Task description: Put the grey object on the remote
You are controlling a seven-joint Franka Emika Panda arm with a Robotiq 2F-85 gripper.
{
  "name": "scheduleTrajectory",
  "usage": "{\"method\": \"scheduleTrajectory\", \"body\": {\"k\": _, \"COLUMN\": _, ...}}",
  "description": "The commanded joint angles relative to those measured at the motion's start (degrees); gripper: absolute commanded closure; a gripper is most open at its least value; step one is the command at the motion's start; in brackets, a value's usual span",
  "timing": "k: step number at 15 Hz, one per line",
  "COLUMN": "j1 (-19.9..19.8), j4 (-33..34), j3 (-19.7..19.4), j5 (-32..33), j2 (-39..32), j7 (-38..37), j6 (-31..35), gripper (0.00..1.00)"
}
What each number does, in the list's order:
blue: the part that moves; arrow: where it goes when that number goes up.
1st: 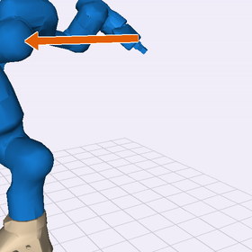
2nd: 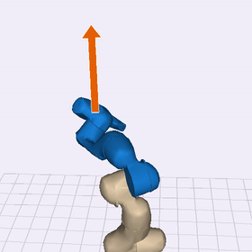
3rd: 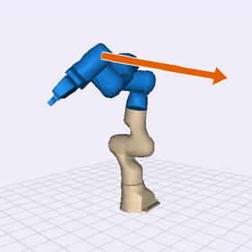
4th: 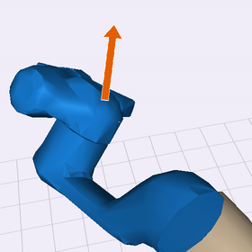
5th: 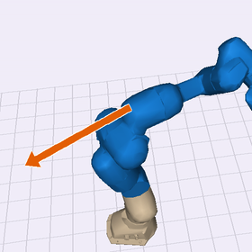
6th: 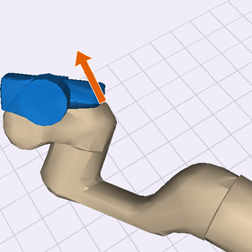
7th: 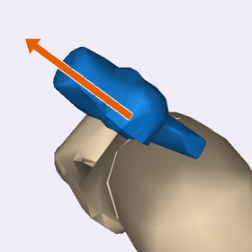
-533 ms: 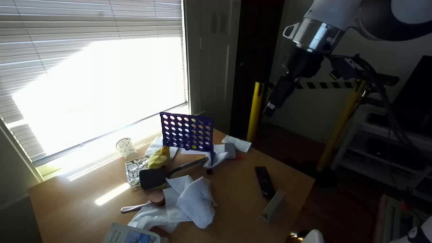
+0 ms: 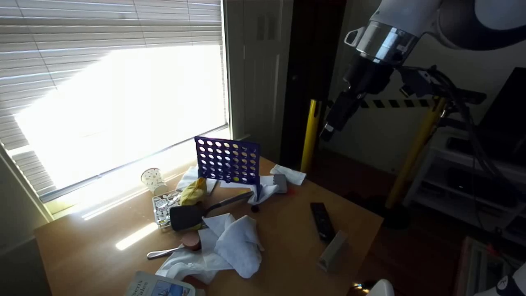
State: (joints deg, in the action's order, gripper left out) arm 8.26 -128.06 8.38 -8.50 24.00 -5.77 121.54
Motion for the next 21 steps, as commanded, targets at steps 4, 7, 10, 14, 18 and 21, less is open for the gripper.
{"method": "scheduleTrajectory", "body": {"k": 4, "j1": -9.09, "j4": 6.51, "j3": 1.16, "j5": 13.7, "j2": -16.4, "j7": -15.59, "j6": 11.91, "gripper": 0.0}}
{"method": "scheduleTrajectory", "body": {"k": 7, "j1": -10.5, "j4": 11.71, "j3": -0.32, "j5": 19.37, "j2": -26.57, "j7": -25.99, "j6": 15.59, "gripper": 0.0}}
{"method": "scheduleTrajectory", "body": {"k": 10, "j1": -8.42, "j4": 18.04, "j3": -3.76, "j5": 21.43, "j2": -36.71, "j7": -36.15, "j6": 18.92, "gripper": 0.0}}
{"method": "scheduleTrajectory", "body": {"k": 14, "j1": -5.17, "j4": 27.46, "j3": -8.92, "j5": 18.18, "j2": -48.45, "j7": -44.92, "j6": 18.81, "gripper": 0.0}}
{"method": "scheduleTrajectory", "body": {"k": 18, "j1": -3.97, "j4": 25.65, "j3": -11.37, "j5": 17.15, "j2": -48.65, "j7": -44.15, "j6": 18.89, "gripper": 0.0}}
{"method": "scheduleTrajectory", "body": {"k": 21, "j1": -3.66, "j4": 25.6, "j3": -11.61, "j5": 17.24, "j2": -48.48, "j7": -44.01, "j6": 18.93, "gripper": 0.0}}
